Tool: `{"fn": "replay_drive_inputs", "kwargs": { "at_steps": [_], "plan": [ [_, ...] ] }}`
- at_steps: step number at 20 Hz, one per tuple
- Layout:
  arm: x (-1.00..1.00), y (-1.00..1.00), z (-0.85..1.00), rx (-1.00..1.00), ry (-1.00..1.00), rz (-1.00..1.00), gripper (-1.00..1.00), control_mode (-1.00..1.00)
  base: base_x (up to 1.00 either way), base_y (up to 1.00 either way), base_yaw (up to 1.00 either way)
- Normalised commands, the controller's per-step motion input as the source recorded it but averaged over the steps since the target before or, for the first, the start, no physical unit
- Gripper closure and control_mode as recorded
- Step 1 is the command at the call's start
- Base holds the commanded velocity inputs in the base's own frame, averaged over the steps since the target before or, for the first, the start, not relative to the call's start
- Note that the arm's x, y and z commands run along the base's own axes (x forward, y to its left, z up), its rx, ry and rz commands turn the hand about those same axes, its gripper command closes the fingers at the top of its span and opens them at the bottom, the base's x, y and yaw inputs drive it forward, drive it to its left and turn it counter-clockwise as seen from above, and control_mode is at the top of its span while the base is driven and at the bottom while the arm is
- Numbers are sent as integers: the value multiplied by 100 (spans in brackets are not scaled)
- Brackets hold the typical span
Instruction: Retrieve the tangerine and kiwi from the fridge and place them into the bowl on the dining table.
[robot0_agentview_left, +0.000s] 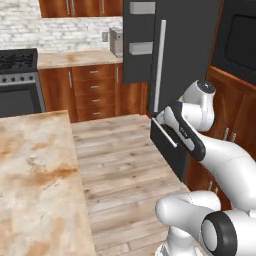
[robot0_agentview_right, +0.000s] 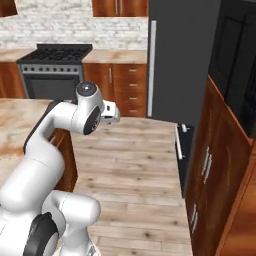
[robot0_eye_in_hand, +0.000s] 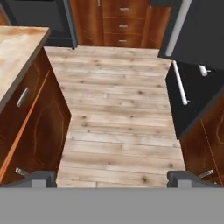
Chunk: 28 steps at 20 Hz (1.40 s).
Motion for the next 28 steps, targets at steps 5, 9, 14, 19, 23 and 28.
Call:
{"fn": "replay_drive_inputs", "kwargs": {
  "at_steps": [5,9,14,19,23,28],
  "plan": [
    [0,0,0,0,0,0,-100,100,100,11,-16],
    [0,0,0,0,0,0,-100,100,100,26,-20],
    [0,0,0,0,0,0,-100,100,100,37,-23],
    [0,0,0,0,0,0,-100,100,100,41,-27],
    [0,0,0,0,0,0,-100,100,100,49,-34],
    [0,0,0,0,0,0,-100,100,98,47,-43]
  ]
}}
